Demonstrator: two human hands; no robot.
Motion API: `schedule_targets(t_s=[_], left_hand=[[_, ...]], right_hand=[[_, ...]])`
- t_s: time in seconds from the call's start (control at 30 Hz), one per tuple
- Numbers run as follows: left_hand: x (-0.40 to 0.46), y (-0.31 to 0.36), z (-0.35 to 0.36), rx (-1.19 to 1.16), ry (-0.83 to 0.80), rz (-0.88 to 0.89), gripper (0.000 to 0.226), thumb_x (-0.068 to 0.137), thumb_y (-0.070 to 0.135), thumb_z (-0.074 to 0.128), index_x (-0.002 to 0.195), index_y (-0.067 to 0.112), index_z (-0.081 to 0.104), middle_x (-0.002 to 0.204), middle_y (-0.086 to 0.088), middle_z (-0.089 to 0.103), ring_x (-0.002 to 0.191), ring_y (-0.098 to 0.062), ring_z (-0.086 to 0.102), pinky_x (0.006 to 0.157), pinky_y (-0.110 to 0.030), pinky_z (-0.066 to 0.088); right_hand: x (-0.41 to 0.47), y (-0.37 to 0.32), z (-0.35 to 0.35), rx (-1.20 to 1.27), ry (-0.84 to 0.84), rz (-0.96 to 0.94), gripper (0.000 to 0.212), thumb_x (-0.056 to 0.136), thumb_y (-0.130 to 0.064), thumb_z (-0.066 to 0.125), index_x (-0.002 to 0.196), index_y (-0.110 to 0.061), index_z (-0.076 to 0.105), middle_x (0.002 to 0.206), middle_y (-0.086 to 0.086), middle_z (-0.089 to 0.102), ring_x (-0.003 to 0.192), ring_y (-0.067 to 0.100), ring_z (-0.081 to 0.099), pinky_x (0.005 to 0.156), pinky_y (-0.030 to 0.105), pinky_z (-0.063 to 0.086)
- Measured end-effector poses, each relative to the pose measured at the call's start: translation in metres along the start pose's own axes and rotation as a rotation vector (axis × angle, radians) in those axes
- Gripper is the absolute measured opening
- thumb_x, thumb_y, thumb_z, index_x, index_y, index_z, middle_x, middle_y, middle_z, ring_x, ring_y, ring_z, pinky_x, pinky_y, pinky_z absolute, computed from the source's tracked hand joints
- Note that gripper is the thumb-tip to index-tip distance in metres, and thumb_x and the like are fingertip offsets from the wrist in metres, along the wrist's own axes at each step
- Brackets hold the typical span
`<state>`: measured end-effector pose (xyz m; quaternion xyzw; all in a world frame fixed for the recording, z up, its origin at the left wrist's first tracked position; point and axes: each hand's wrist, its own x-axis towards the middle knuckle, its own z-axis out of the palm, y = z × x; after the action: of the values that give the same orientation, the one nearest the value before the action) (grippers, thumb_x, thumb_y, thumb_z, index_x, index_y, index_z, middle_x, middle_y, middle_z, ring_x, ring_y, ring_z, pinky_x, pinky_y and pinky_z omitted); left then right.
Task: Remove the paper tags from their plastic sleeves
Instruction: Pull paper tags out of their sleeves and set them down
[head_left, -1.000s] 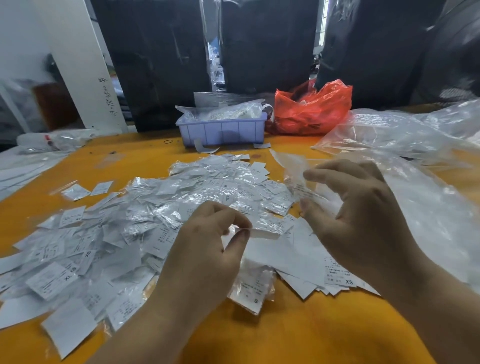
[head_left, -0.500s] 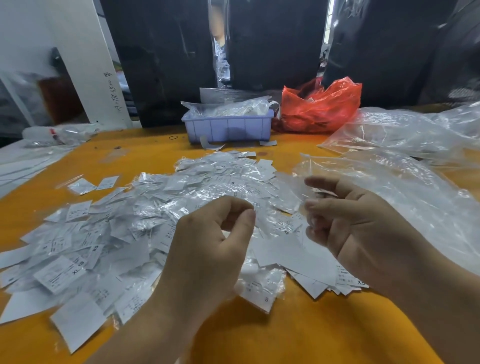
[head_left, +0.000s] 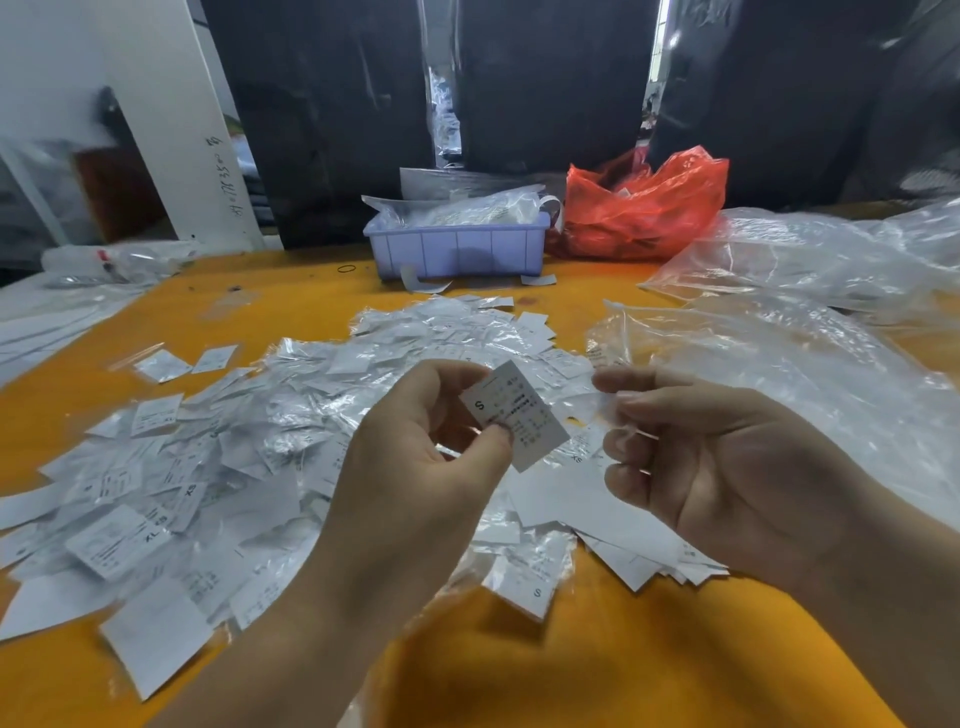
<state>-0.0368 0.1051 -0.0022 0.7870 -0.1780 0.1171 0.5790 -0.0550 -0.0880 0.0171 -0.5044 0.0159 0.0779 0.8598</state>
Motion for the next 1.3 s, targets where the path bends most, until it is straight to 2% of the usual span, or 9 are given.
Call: schedule_targets(t_s=[0.13, 0.23, 0.37, 0.43, 0.57, 0.8, 1.0, 1.2, 1.3], left_hand=[[0.0012, 0.0041, -0.0016, -0.107, -0.106, -0.039, 0.009, 0.083, 0.022, 0.064, 0.086, 0.031, 0.068, 0.079, 0.005, 0.07, 0.064, 0.001, 0.059, 0.056, -0.01, 0.046], [0.0009, 0.0058, -0.0032, -0.107, -0.171, -0.046, 0.012, 0.074, 0.026, 0.058, 0.082, 0.028, 0.067, 0.075, -0.006, 0.064, 0.058, -0.002, 0.051, 0.054, -0.011, 0.044], [0.0006, 0.0069, -0.0024, -0.128, -0.203, -0.042, 0.013, 0.074, 0.025, 0.055, 0.078, 0.022, 0.067, 0.076, -0.017, 0.056, 0.06, -0.016, 0.046, 0.055, -0.019, 0.041], [0.0002, 0.0048, -0.0005, -0.159, -0.238, -0.059, 0.017, 0.075, 0.026, 0.052, 0.08, 0.021, 0.067, 0.078, -0.018, 0.058, 0.065, -0.026, 0.049, 0.061, -0.026, 0.044], [-0.0004, 0.0001, 0.0009, -0.208, -0.27, -0.122, 0.02, 0.077, 0.032, 0.05, 0.086, 0.03, 0.068, 0.075, 0.006, 0.068, 0.07, -0.004, 0.061, 0.063, -0.018, 0.049], [-0.0048, 0.0022, 0.0045, -0.142, -0.342, -0.073, 0.003, 0.078, 0.025, 0.06, 0.08, 0.023, 0.061, 0.08, -0.005, 0.069, 0.067, -0.018, 0.063, 0.059, -0.033, 0.053], [-0.0047, 0.0036, 0.0051, -0.091, -0.335, -0.041, 0.009, 0.08, 0.034, 0.06, 0.081, 0.026, 0.064, 0.079, 0.006, 0.07, 0.063, -0.006, 0.06, 0.056, -0.023, 0.053], [-0.0055, 0.0041, 0.0056, -0.074, -0.362, -0.013, 0.014, 0.081, 0.038, 0.06, 0.081, 0.025, 0.065, 0.077, -0.002, 0.066, 0.07, -0.025, 0.06, 0.058, -0.034, 0.05], [-0.0064, 0.0037, 0.0051, -0.06, -0.384, -0.012, 0.015, 0.081, 0.041, 0.06, 0.082, 0.027, 0.066, 0.076, 0.002, 0.067, 0.071, -0.017, 0.062, 0.06, -0.027, 0.049]], right_hand=[[-0.0008, 0.0022, 0.0017, -0.036, -0.027, -0.01, 0.025, 0.054, -0.011, 0.072, 0.079, -0.01, 0.073, 0.068, 0.004, 0.055, 0.055, 0.014, 0.049, 0.051, 0.025, 0.045], [-0.0013, 0.0037, 0.0031, -0.041, -0.025, -0.014, 0.027, 0.048, -0.009, 0.074, 0.075, -0.012, 0.072, 0.066, 0.004, 0.056, 0.053, 0.014, 0.049, 0.049, 0.024, 0.046], [-0.0009, 0.0065, 0.0033, 0.026, 0.005, -0.017, 0.058, 0.055, -0.003, 0.07, 0.112, -0.011, 0.061, 0.07, 0.005, 0.057, 0.054, 0.013, 0.051, 0.048, 0.024, 0.047], [-0.0007, 0.0057, 0.0027, 0.078, 0.007, -0.039, 0.062, 0.06, -0.002, 0.067, 0.12, -0.005, 0.054, 0.069, 0.004, 0.056, 0.054, 0.012, 0.051, 0.049, 0.023, 0.048], [-0.0008, 0.0031, 0.001, 0.148, 0.013, -0.051, 0.043, 0.054, -0.004, 0.072, 0.094, -0.003, 0.058, 0.069, 0.003, 0.057, 0.056, 0.011, 0.053, 0.052, 0.022, 0.051], [-0.0025, 0.0066, 0.002, 0.151, -0.012, 0.027, 0.028, 0.058, -0.006, 0.072, 0.085, -0.002, 0.076, 0.067, 0.004, 0.058, 0.054, 0.011, 0.052, 0.049, 0.023, 0.049], [-0.0043, 0.0076, 0.0045, -0.047, -0.009, -0.013, 0.023, 0.063, -0.019, 0.074, 0.084, -0.01, 0.068, 0.067, 0.002, 0.057, 0.056, 0.012, 0.047, 0.05, 0.021, 0.046], [-0.0031, 0.009, 0.0045, -0.142, 0.065, -0.094, 0.013, 0.062, -0.022, 0.075, 0.07, -0.014, 0.069, 0.058, 0.001, 0.052, 0.053, 0.011, 0.047, 0.047, 0.021, 0.045], [-0.0026, 0.0103, 0.0051, -0.175, 0.087, -0.125, 0.015, 0.054, -0.025, 0.077, 0.059, -0.017, 0.065, 0.055, 0.0, 0.05, 0.051, 0.011, 0.046, 0.046, 0.021, 0.045]])
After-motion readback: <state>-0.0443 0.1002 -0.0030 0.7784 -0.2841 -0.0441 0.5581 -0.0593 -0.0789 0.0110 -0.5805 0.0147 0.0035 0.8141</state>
